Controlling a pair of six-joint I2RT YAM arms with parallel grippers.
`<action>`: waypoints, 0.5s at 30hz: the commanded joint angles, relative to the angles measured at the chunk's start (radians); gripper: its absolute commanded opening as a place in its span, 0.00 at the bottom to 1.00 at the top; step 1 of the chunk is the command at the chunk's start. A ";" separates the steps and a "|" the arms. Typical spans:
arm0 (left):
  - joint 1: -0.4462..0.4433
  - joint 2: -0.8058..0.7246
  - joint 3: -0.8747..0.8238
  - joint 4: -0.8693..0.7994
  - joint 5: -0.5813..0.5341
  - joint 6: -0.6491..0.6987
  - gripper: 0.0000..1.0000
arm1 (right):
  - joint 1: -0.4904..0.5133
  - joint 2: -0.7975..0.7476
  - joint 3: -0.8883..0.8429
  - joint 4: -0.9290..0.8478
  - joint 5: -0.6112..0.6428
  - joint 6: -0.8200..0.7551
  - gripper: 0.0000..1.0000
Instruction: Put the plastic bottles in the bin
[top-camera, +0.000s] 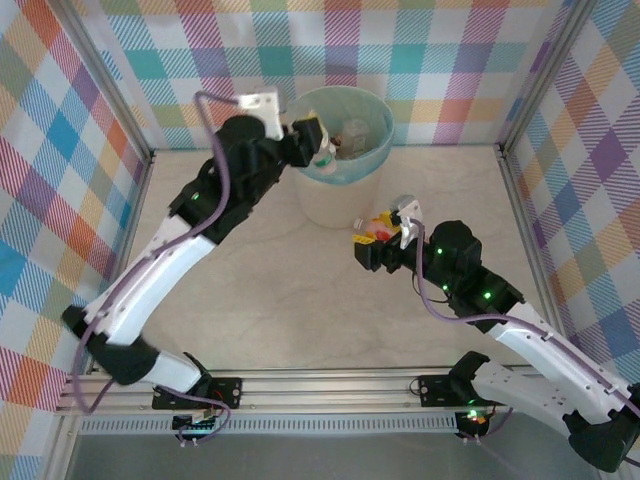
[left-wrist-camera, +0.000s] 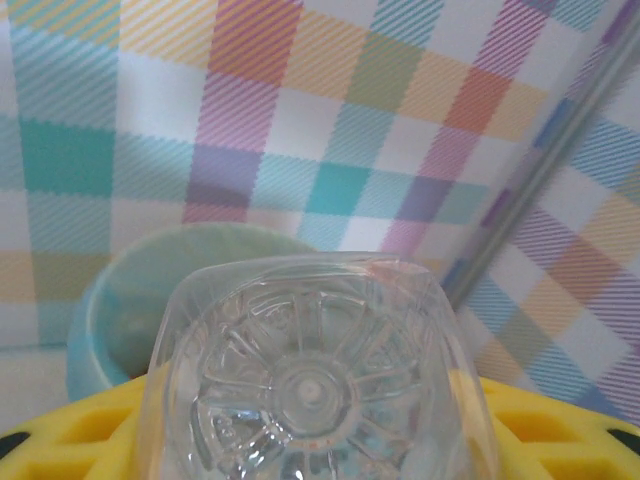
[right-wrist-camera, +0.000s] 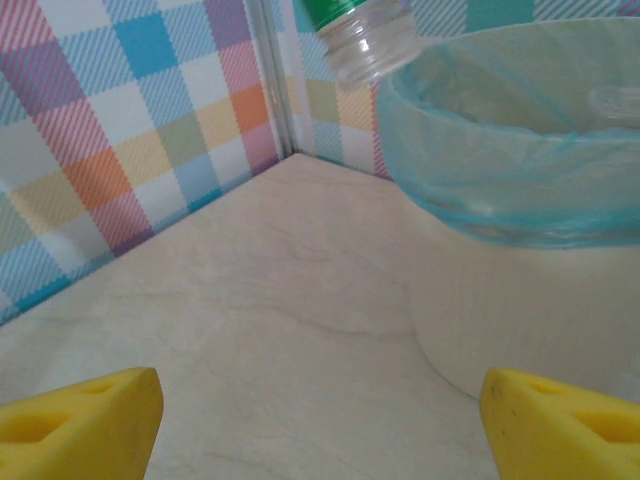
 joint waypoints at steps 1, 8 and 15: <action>0.018 0.164 0.202 0.020 -0.104 0.203 0.53 | -0.001 -0.021 0.026 -0.037 0.039 -0.049 0.83; 0.045 0.596 0.779 -0.151 -0.164 0.341 0.54 | -0.001 -0.045 0.004 -0.068 -0.001 -0.037 0.82; 0.091 0.793 0.945 -0.166 -0.191 0.359 0.55 | -0.001 -0.079 -0.005 -0.096 -0.010 -0.050 0.82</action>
